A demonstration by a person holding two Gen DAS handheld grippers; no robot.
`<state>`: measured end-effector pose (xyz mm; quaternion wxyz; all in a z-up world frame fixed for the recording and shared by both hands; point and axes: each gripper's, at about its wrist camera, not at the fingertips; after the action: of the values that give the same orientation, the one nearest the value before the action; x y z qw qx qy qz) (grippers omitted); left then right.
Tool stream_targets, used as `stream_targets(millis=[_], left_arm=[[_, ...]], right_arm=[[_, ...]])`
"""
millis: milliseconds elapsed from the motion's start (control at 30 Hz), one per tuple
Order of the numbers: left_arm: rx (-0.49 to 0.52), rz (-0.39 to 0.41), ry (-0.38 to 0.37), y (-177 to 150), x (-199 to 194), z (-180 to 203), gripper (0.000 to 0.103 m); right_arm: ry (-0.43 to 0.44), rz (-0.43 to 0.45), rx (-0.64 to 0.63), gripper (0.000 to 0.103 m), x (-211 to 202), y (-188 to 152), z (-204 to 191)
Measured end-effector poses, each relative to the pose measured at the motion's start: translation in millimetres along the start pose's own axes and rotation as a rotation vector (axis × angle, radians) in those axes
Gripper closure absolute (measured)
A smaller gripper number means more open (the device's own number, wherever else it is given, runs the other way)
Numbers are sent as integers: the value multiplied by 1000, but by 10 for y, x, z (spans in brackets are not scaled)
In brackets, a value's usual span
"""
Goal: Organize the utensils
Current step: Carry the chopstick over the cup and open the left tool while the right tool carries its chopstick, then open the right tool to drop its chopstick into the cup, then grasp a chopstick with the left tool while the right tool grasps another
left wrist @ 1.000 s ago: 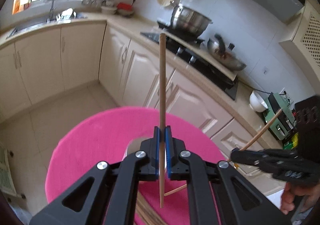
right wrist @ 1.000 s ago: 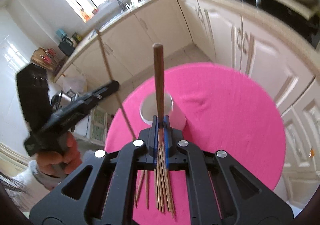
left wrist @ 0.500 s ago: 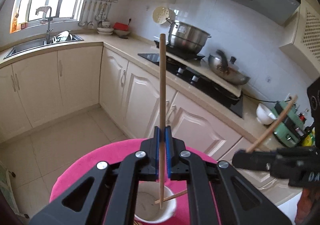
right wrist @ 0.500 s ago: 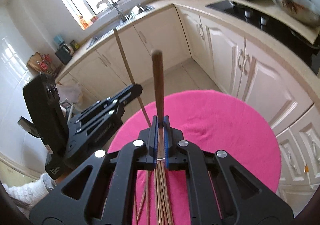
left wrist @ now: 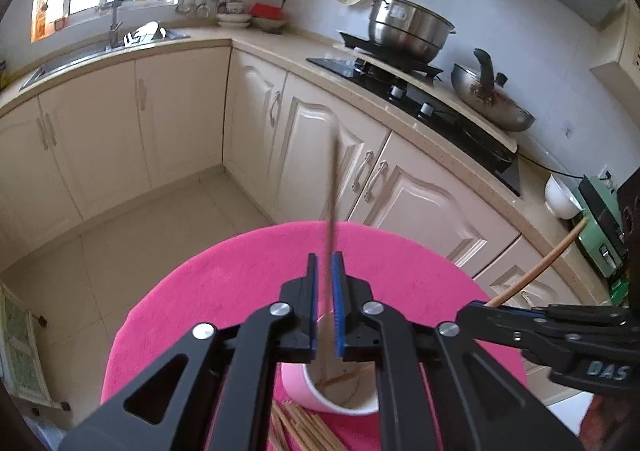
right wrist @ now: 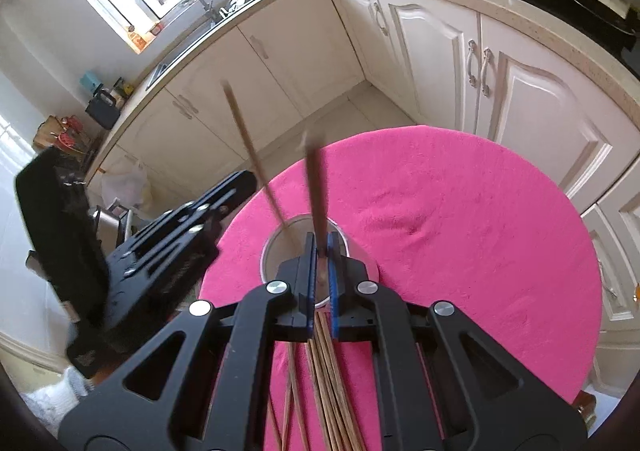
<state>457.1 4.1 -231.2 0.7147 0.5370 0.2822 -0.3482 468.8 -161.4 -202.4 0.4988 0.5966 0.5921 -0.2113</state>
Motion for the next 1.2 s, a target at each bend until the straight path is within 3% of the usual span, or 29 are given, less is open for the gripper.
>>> stream_targets(millis=[33, 167, 233, 300, 567, 800, 967, 1000, 1067, 1200], left_arm=[[-15, -6, 1, -11, -32, -36, 79], [-42, -20, 6, -66, -136, -99, 78], [-63, -30, 4, -110, -214, -154, 77], [-95, -43, 3, -158, -282, -209, 74], [-195, -135, 26, -534, -486, -405, 73], [-324, -355, 45, -1108, -314, -607, 73], [-342, -509, 75, -1457, -25, -621, 74], [-345, -524, 78, -1483, 12, -615, 78], [-363, -570, 83, -1577, 118, -614, 89], [-353, -644, 109, -1684, 269, -579, 91]], right_arm=[[-7, 1, -4, 96, 12, -7, -11], [-23, 6, -7, 94, 23, -22, -64], [-33, 10, -6, 80, 5, -36, -82], [-43, 26, -1, 53, -37, -59, -86], [-60, 36, 11, 53, -184, -212, 4], [-102, 17, -4, 50, -260, -521, 144], [-105, -84, -5, 52, -31, -834, 281], [-103, -103, -9, 61, 22, -890, 292], [-91, -166, -13, 66, 177, -1014, 298], [-87, -239, -37, 68, 360, -1161, 291]])
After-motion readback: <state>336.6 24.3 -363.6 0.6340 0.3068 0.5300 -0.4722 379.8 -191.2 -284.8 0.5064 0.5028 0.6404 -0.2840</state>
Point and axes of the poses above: each gripper's, at about its wrist camera, not at the fingertips, and x roughly the way its jaws point, z to its right, y to its top, and after that the axes turned 10 degrees about -z, right-handed
